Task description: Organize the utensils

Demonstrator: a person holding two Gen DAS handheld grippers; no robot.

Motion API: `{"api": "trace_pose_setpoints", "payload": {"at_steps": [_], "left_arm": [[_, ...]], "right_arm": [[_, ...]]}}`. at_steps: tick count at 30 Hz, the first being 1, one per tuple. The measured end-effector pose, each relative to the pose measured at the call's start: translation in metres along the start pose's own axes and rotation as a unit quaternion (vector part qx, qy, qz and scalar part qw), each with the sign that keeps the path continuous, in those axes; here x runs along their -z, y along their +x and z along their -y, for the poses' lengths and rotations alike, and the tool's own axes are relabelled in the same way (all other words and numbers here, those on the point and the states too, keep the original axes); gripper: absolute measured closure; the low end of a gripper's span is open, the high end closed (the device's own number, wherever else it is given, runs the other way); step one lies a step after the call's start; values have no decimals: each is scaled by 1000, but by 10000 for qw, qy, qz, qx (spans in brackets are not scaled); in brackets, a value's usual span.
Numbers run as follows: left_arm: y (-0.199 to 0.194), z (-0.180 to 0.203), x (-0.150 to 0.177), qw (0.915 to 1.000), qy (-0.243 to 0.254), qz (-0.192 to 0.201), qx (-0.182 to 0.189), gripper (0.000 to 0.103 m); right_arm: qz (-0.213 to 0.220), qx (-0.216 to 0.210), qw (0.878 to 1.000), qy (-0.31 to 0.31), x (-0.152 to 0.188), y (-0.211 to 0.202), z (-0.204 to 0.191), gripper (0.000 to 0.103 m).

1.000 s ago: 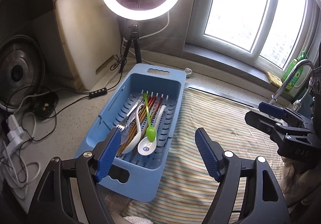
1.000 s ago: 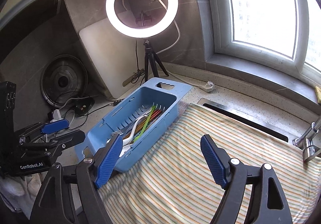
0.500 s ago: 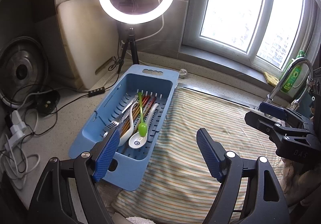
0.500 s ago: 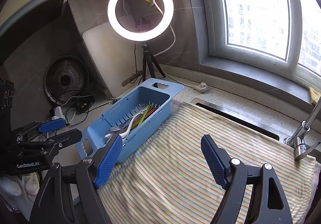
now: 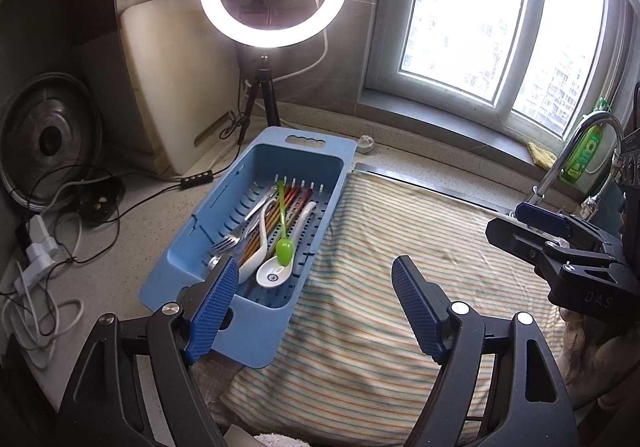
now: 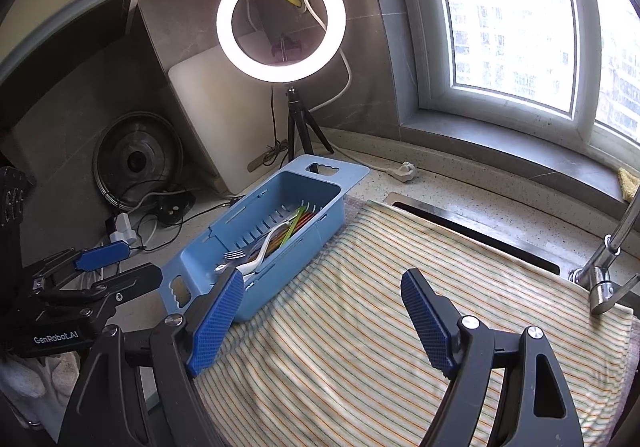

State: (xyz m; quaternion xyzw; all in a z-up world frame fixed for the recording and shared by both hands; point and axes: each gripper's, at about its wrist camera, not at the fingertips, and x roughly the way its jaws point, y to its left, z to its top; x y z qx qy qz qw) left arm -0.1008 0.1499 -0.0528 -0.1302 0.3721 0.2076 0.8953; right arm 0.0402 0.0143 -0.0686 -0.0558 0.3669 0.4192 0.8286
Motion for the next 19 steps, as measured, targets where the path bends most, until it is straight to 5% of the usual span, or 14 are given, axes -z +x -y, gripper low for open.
{"api": "trace_pose_setpoints", "payload": {"at_steps": [19], "left_arm": [[0,5,0,9999,133,13,-3,24]], "right_arm": [[-45,48,9997,246,3,-1,15,25]]}}
